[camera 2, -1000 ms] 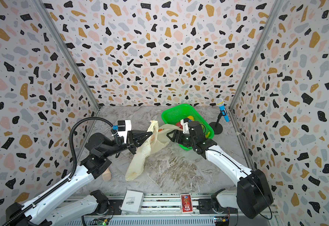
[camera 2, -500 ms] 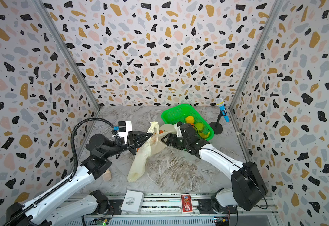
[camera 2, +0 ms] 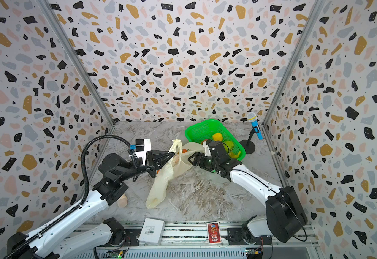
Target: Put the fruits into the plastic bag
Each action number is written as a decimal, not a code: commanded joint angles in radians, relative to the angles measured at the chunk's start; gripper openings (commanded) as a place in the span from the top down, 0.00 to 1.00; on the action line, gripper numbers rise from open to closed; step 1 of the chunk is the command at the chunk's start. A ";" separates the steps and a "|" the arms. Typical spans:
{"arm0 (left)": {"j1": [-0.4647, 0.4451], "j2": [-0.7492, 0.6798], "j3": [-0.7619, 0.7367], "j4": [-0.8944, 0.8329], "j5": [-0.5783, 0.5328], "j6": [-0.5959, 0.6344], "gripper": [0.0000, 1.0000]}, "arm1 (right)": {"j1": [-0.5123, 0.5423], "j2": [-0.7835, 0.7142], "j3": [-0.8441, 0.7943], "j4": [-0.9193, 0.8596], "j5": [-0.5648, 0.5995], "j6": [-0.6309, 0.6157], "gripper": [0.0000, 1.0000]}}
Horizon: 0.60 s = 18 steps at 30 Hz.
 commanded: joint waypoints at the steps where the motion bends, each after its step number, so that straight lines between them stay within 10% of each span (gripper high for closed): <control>1: 0.003 -0.011 -0.008 0.070 0.001 0.000 1.00 | 0.004 0.019 0.004 0.043 -0.078 0.063 0.25; 18: -0.004 0.015 -0.020 0.097 0.001 0.007 1.00 | 0.052 0.011 -0.007 0.058 -0.168 0.341 0.25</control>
